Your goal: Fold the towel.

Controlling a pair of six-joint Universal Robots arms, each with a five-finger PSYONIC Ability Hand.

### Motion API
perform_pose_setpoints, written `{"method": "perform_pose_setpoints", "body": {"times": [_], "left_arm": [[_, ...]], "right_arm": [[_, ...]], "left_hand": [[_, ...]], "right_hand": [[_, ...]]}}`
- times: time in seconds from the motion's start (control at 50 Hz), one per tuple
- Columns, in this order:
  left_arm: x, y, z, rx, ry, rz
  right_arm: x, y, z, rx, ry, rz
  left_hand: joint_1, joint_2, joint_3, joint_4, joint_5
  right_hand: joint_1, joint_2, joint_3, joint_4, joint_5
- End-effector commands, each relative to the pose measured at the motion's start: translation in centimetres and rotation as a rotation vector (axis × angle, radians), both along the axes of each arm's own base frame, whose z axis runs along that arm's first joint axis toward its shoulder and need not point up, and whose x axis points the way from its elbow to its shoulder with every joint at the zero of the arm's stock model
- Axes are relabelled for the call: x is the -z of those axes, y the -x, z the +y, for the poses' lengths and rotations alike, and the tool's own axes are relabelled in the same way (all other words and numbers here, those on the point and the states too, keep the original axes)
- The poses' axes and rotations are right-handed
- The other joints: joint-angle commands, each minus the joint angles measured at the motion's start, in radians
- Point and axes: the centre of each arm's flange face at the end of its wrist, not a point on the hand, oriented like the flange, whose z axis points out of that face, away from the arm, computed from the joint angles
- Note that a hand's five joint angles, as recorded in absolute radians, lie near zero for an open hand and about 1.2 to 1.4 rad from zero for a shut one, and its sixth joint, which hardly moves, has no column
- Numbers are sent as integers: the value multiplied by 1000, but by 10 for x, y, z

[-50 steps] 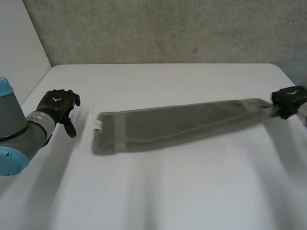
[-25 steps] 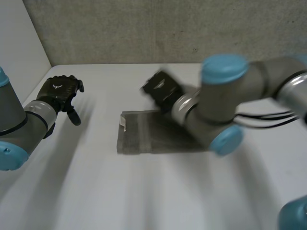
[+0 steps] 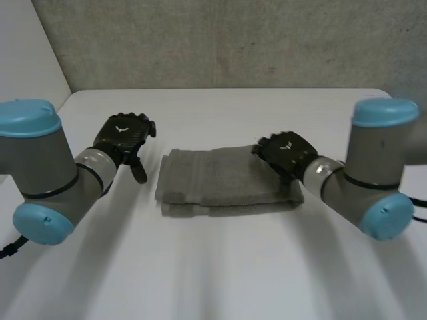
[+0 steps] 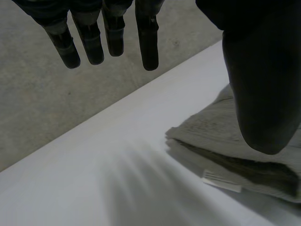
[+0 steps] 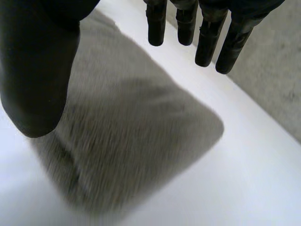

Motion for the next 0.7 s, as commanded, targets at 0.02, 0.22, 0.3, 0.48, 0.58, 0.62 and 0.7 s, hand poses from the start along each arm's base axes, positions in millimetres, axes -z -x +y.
{"method": "perform_pose_setpoints", "body": {"times": [0.02,0.22,0.3,0.48,0.58,0.62,0.7], "left_arm": [[5,7,6,17,-13,-3],[-5,6,5,11,4,7],[-18,7,2,10,41,21],[-76,5,-3,-6,178,98],[-93,3,-2,-14,202,153],[-94,2,-3,-18,201,163],[-90,4,-1,-13,181,171]], "right_arm": [[33,20,1,35,-51,16],[-18,18,-28,85,128,-32],[-55,3,-31,51,221,-81],[-60,-115,56,-383,139,-104],[-19,-141,87,-501,13,-35],[-6,-143,94,-525,-19,5],[3,-138,97,-543,-40,93]], "left_hand": [[-37,-29,-25,-29,-7],[-39,-32,-28,-32,-10],[-39,-32,-28,-32,-10],[-54,-46,-42,-47,-25],[-54,-46,-42,-47,-25],[-54,-46,-42,-47,-25],[-63,-55,-51,-56,-33]], "right_hand": [[233,226,224,217,232],[1163,1155,1153,1147,1162],[1163,1155,1153,1147,1162],[1163,1155,1153,1147,1162],[1163,1155,1153,1147,1162],[1163,1155,1153,1147,1162],[305,298,296,290,305]]}}
